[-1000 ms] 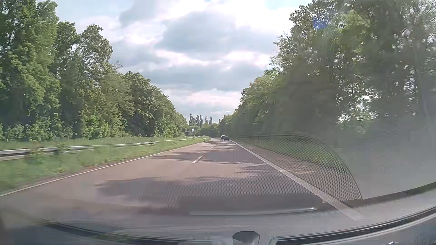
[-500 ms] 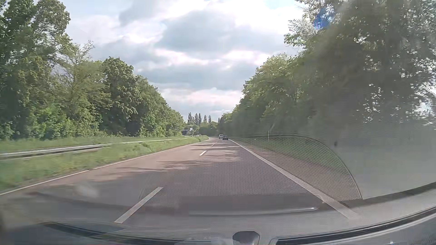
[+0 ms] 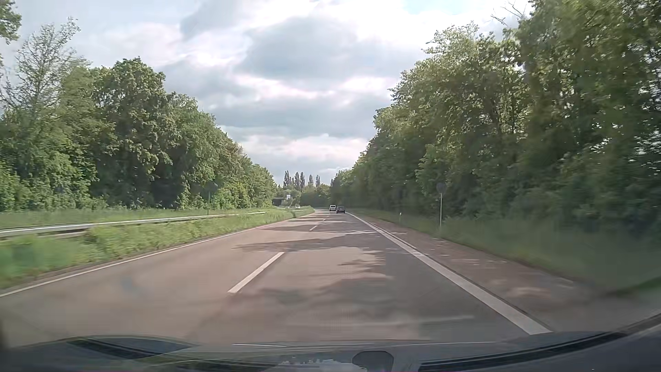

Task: Follow the waypoints while adhering to traffic rules and regulations

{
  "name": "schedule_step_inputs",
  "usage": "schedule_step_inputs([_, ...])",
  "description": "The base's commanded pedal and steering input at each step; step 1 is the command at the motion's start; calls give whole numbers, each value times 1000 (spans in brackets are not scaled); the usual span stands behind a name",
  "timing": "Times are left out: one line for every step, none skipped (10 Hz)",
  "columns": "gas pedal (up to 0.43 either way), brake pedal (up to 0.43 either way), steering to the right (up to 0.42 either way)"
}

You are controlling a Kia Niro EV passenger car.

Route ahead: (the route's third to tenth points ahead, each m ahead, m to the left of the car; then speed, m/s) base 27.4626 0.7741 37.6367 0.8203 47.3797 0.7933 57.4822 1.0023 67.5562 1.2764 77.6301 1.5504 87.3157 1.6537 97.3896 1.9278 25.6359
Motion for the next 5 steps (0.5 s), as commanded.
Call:
schedule_step_inputs([157,0,2])
schedule_step_inputs([157,0,2])
schedule_step_inputs([157,0,2])
schedule_step_inputs([157,0,2])
schedule_step_inputs([157,0,2])
